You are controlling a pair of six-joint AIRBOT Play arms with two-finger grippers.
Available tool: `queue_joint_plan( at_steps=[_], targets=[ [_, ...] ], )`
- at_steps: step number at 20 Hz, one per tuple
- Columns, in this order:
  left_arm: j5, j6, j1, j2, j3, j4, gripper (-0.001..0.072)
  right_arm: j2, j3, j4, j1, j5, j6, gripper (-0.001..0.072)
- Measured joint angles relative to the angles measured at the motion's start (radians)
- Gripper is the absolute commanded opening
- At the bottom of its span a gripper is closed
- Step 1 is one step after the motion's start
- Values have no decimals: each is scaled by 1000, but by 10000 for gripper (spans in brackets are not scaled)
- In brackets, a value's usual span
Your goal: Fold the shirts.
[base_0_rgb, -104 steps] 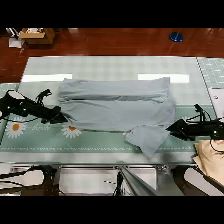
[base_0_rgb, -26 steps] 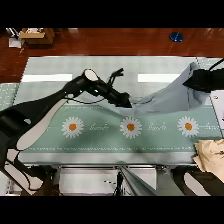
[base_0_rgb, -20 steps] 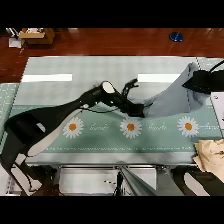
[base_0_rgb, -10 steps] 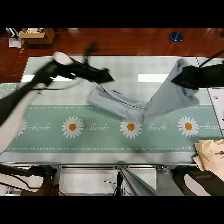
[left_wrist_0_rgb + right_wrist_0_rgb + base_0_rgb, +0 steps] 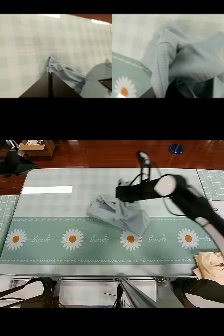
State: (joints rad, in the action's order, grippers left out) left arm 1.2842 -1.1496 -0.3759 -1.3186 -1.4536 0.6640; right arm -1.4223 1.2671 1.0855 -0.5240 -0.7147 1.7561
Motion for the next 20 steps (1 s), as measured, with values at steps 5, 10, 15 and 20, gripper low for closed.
queue_joint_plan(
  at_steps=[5,10,15,20],
  targets=[
    [41,7,4,32,0,3,20,-170,0,-166,-88,251,52,373],
    [49,32,60,33,0,2,21,-121,0,-172,-19,236,62,373],
    [45,40,73,33,0,2,21,93,-7,202,254,-218,43,454],
    [45,41,76,32,0,2,21,244,-232,269,579,-538,-53,537]
  ],
)
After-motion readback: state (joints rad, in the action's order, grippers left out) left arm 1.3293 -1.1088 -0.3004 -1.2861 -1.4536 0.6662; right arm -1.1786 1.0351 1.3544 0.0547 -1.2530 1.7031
